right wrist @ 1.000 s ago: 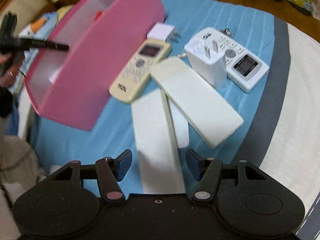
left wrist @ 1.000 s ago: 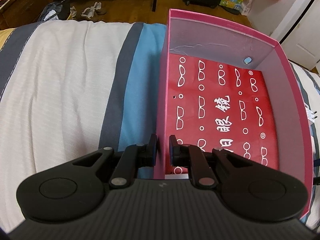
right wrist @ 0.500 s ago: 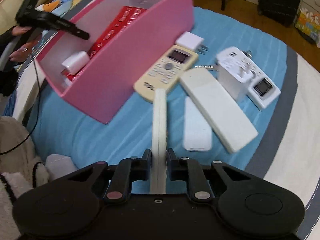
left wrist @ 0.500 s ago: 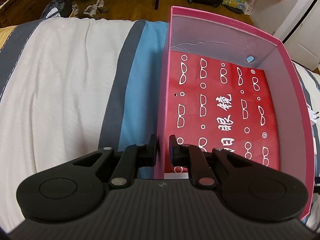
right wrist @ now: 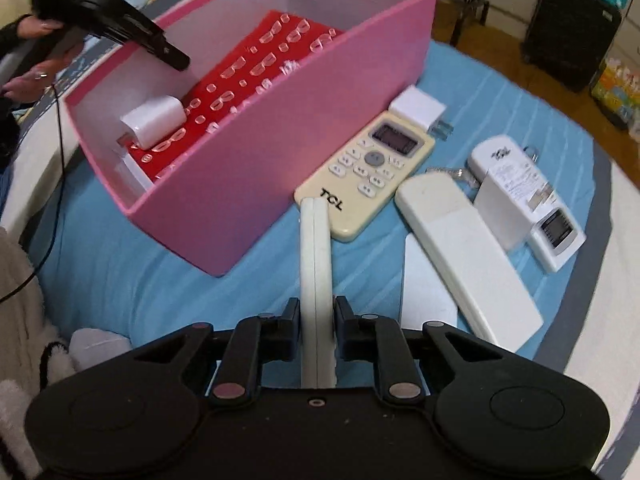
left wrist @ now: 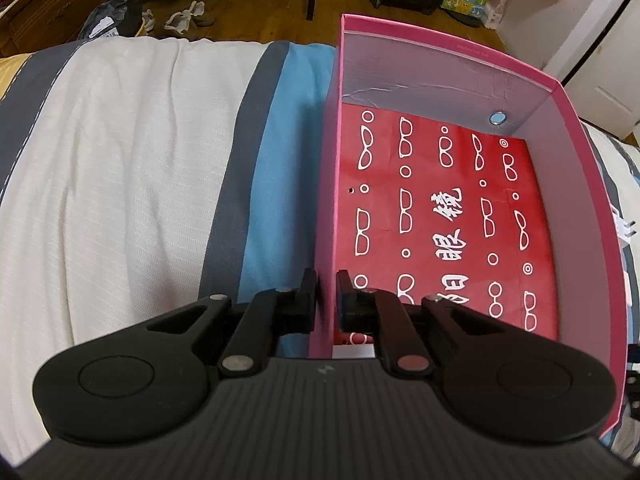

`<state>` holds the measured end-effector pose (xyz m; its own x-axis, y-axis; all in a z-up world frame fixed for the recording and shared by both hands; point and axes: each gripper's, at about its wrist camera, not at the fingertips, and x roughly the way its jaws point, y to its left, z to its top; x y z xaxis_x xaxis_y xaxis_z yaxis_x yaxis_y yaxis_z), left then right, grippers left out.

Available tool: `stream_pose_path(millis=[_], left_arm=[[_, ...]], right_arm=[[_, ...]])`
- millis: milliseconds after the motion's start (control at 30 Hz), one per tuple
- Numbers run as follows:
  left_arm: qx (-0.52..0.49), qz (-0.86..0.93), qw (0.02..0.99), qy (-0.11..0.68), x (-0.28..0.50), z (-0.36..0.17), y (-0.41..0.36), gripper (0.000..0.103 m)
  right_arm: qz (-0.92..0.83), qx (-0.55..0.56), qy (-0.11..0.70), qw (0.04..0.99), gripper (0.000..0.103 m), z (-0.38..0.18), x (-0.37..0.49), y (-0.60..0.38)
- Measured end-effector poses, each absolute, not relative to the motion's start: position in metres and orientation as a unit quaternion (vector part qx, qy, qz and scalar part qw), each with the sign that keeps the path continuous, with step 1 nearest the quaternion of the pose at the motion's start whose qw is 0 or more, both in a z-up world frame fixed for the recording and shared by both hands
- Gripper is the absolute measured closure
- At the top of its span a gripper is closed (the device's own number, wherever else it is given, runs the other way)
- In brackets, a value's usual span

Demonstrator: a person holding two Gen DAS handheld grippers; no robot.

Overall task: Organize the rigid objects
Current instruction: 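Lower the white remote into the box and open the right tool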

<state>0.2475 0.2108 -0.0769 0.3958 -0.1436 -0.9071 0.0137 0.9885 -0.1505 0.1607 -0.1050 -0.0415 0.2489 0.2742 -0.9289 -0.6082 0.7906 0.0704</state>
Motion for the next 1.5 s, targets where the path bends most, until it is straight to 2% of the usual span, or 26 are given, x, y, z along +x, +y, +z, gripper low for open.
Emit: stream_pose_path(millis=[233, 500, 700, 900, 1200, 1500], left_arm=[[-0.06, -0.052, 0.834, 0.546, 0.247, -0.079, 0.211, 0.095], [-0.084, -0.05, 0.836, 0.54, 0.245, -0.077, 0.218, 0.095], [-0.074, -0.052, 0.841, 0.533, 0.242, -0.075, 0.216, 0.096], [-0.076, -0.069, 0.834, 0.541, 0.245, -0.072, 0.22, 0.094], [-0.098, -0.084, 0.828, 0.545, 0.248, -0.075, 0.229, 0.092], [-0.121, -0.097, 0.825, 0.544, 0.249, -0.078, 0.237, 0.089]], right_arm=[[0.271, -0.175, 0.472, 0.821, 0.082, 0.023, 0.154, -0.103], [0.376, -0.174, 0.409, 0.813, 0.082, 0.07, 0.171, -0.046], [0.428, -0.311, 0.381, 0.758, 0.082, 0.049, 0.193, 0.03], [0.427, -0.451, 0.366, 0.693, 0.083, 0.01, 0.21, 0.066], [0.426, -0.544, 0.286, 0.664, 0.083, -0.037, 0.208, 0.091], [0.423, -0.56, 0.267, 0.661, 0.083, -0.058, 0.211, 0.102]])
